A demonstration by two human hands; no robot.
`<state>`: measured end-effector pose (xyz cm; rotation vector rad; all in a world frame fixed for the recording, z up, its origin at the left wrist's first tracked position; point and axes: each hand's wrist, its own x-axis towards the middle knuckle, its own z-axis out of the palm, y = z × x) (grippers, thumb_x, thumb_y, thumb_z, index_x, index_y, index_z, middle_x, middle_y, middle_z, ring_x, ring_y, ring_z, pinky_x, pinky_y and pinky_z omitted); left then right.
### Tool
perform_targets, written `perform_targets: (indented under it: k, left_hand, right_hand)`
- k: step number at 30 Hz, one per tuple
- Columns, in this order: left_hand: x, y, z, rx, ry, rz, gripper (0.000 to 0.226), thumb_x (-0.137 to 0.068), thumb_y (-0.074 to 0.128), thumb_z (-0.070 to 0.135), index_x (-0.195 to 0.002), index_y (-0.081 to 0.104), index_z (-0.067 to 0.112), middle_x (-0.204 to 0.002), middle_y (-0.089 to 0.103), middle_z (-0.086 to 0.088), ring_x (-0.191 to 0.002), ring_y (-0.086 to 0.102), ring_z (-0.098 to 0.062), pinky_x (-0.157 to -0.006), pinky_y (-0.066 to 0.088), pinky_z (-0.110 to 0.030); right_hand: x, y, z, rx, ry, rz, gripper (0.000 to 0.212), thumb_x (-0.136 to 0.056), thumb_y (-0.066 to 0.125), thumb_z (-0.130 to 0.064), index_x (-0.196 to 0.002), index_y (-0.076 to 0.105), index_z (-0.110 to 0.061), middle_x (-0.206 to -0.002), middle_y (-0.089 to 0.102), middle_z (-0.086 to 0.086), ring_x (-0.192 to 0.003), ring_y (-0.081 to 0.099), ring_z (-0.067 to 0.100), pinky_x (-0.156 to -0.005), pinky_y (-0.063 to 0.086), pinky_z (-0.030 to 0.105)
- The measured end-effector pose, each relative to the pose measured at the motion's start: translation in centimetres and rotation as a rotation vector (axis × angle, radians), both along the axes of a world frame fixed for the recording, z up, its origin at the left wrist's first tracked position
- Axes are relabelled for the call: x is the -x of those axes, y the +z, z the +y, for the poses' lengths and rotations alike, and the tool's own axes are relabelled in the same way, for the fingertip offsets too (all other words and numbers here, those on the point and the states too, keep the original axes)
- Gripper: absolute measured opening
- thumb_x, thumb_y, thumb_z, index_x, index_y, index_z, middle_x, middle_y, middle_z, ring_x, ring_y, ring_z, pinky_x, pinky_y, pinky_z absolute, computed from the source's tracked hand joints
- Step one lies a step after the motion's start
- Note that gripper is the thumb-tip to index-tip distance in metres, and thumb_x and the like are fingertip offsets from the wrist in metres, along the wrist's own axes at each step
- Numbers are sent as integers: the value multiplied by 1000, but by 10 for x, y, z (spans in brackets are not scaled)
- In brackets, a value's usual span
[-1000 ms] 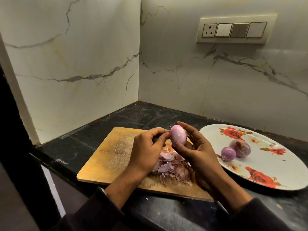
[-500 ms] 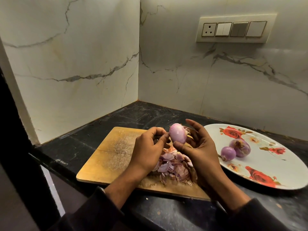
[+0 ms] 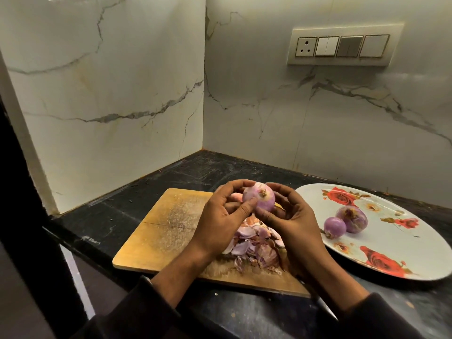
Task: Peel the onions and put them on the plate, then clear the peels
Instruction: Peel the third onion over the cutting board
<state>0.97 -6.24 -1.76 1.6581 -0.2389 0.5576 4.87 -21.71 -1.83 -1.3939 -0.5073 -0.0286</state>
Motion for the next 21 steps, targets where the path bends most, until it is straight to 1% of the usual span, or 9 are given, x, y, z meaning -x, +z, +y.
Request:
perform_targets:
  k: [2,5,8,9,11,13,15,17,21]
  left_hand:
    - [-2,-1,1,-11,35,-10,27,-94,63,28,-121,63,25,-118,66,0,-102,71,-12,-80,62,-34]
    - [-4,-4,3,-80,101,-65,24,-95,65,23,-118,67,26,-120,65,4,-107,67,-7,-84,60,-30]
    - [-4,-6,3,-162,153,-115,24,-93,68,19,-116,72,24,-116,65,8,-108,65,-8,-85,60,-29]
    - [-4,-6,4,-166,172,-128,22,-91,70,17,-112,73,24,-114,65,9,-106,65,-7,-85,60,-28]
    - [-4,-5,5,-167,216,-161,17,-88,74,16,-104,75,22,-107,67,11,-101,67,-7,-82,60,-27]
    - [-3,-5,6,-149,252,-176,13,-85,76,16,-97,75,19,-101,70,11,-97,68,-8,-80,60,-28]
    - [-4,-5,6,-123,274,-171,11,-85,76,17,-95,74,17,-97,71,10,-95,69,-8,-79,62,-32]
    - [-4,-5,5,-158,307,-168,9,-86,74,18,-95,72,18,-95,70,11,-94,68,-7,-77,62,-32]
    - [-4,-5,4,-251,378,-164,4,-90,71,19,-93,68,19,-94,65,13,-89,64,-6,-73,58,-31]
  right_hand:
    - [-2,0,-2,-5,1,11,60,-70,82,-10,-127,65,-23,-124,70,2,-107,72,17,-81,62,31]
    - [-3,0,-5,18,-1,12,62,-72,78,-16,-131,65,-25,-126,70,-1,-111,71,16,-86,61,33]
    - [-4,0,-5,38,3,9,54,-82,74,-7,-133,63,-21,-124,71,-1,-110,71,13,-83,61,27]
    - [-4,-1,-5,48,8,11,52,-83,73,-7,-132,63,-22,-123,72,-2,-109,71,13,-82,60,26]
    - [-3,-1,-4,56,28,23,52,-78,73,-14,-129,65,-23,-121,73,-2,-109,71,13,-79,60,25]
    - [-2,-1,-3,45,43,45,54,-76,73,-18,-128,65,-22,-121,73,-2,-107,72,13,-77,60,25]
    - [-2,-1,-2,46,42,50,47,-82,71,-13,-128,65,-22,-120,73,-2,-106,72,13,-75,60,24]
    - [-1,-1,-1,46,57,59,43,-88,69,-11,-129,64,-21,-121,72,0,-106,72,13,-74,59,23]
    - [1,-1,1,62,103,62,58,-75,75,-23,-132,61,-20,-121,72,2,-107,72,16,-79,60,26]
